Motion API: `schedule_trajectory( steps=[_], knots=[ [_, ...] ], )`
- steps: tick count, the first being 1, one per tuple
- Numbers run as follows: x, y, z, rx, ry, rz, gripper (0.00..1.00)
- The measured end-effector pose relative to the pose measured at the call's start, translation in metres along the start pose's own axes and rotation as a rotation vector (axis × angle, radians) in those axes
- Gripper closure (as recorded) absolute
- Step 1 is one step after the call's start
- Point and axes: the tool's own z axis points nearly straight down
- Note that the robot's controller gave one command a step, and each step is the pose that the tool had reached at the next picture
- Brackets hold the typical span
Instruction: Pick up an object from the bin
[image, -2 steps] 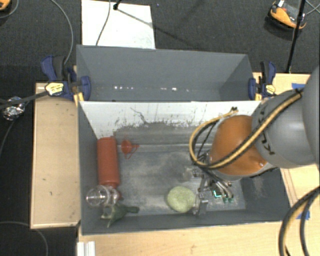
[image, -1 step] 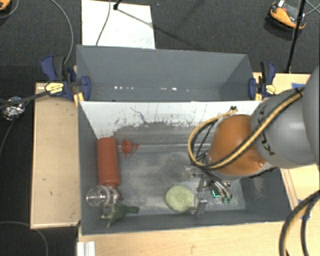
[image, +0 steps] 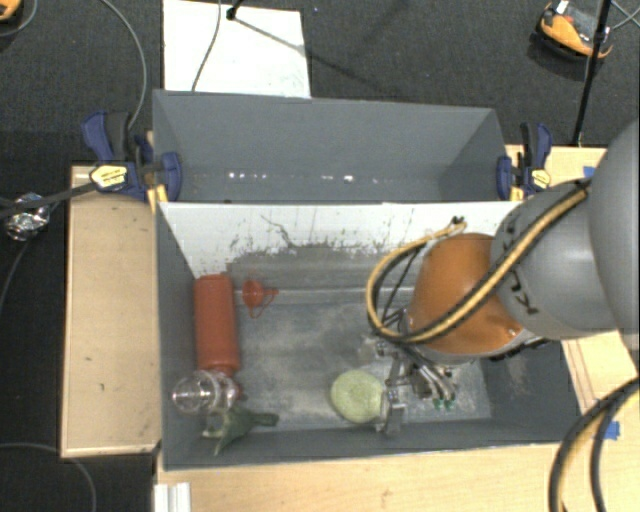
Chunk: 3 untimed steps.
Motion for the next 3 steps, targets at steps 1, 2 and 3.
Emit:
schedule_trajectory(
  steps=[1,2,3],
  knots=[
    [-0.0104,0.0421,0.0052,0.000,-0.008,-0.096,1.00],
    [-0.0104,0.0421,0.0052,0.000,-0.008,-0.096,1.00],
    [-0.0189,0.0476,0.0042,-0.001,-0.011,-0.081,1.00]
  ],
)
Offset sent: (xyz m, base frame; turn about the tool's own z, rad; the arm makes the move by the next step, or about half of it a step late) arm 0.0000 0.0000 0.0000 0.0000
